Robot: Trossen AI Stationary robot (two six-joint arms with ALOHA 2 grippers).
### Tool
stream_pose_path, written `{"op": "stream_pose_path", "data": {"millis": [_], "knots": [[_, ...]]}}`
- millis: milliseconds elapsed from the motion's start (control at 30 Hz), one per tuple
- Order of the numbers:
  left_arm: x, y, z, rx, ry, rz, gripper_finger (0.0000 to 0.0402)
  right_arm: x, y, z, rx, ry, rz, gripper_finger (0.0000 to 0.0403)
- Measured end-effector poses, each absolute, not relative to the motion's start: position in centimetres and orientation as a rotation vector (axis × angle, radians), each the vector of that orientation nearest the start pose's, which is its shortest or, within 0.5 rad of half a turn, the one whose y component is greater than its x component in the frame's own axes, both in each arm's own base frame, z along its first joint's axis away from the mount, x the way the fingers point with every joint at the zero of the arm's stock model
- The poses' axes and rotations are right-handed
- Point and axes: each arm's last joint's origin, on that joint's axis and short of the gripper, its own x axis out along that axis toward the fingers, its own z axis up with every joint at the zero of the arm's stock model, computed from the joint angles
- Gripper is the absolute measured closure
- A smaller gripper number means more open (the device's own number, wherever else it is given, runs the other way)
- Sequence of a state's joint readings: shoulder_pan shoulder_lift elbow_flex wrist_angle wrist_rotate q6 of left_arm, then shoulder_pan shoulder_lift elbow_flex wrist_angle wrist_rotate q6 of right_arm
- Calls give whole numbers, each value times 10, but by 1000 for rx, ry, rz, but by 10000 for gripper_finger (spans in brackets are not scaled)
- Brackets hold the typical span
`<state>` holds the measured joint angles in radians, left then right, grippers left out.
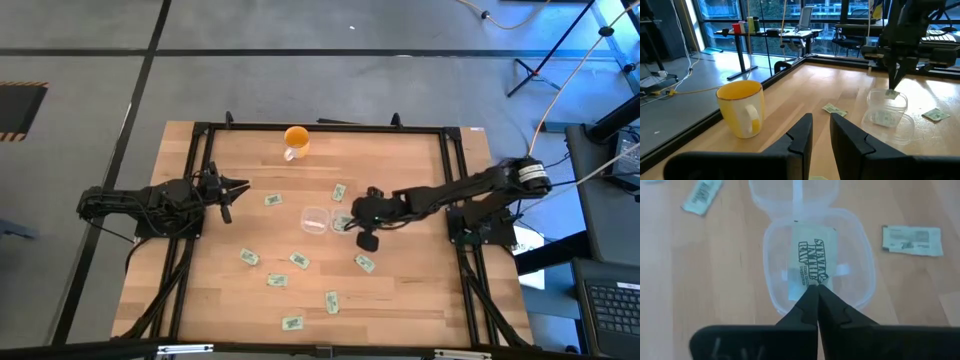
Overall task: Pick and place items into bin
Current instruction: Put the stevia packet into the right transparent bin
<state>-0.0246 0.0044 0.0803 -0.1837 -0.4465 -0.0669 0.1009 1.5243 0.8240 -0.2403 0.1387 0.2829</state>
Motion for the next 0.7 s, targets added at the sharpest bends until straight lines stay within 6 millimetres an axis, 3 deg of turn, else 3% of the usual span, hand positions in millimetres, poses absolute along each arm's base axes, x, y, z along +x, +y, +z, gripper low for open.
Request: {"op": "stream_pose_path", "data": {"millis": [267,700], "knots": [[89,10,173,-39,92,425,341,307,27,180,122,1001,-169,400],[89,10,173,-39,92,425,341,307,27,181,104,1030,-165,382]]}}
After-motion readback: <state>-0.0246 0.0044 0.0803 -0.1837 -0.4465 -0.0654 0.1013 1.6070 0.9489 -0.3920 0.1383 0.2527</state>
